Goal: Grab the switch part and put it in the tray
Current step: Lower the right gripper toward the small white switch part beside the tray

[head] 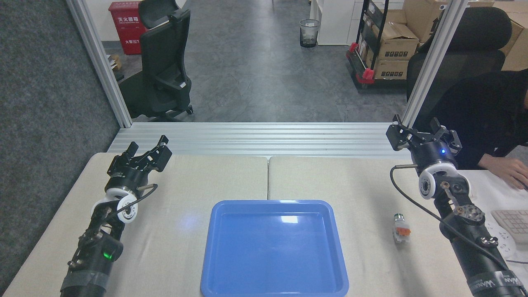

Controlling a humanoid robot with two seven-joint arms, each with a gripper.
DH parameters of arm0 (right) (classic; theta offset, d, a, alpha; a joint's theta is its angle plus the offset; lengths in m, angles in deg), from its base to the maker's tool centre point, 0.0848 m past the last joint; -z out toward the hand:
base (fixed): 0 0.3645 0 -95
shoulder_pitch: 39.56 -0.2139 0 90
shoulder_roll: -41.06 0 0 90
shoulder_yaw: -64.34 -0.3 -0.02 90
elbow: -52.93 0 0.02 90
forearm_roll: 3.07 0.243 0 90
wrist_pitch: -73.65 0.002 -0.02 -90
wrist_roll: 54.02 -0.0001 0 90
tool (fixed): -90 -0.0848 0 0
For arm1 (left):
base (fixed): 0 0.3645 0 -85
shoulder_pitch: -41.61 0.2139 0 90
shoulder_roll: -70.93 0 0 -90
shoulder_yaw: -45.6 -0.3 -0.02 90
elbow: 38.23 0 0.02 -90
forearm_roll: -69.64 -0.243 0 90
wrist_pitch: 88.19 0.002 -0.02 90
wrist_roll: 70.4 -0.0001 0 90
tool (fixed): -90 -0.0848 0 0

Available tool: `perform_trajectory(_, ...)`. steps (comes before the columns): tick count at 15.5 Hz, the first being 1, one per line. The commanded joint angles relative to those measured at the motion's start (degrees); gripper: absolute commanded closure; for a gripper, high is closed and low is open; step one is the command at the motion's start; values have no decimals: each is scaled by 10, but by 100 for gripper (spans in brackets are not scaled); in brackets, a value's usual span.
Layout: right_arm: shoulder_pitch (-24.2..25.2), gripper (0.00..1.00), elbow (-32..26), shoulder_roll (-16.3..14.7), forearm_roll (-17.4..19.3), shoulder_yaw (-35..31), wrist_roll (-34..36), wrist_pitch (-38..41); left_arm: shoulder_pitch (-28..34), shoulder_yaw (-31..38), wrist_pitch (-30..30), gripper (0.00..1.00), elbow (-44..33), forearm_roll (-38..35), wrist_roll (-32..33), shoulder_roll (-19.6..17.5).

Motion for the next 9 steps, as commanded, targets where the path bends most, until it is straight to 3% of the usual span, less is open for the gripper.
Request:
perform_trajectory(1,-11,0,10,6,0,25,1,-1,0,-13,0,0,0,0,-2,0)
perform_trajectory(5,-14,0,10,7,4,25,3,4,0,-13,0,0,-1,0,-2,0)
perform_trajectory(9,-11,0,12,27,2,25,4,2,0,-13,0,0,-1,0,-1,0)
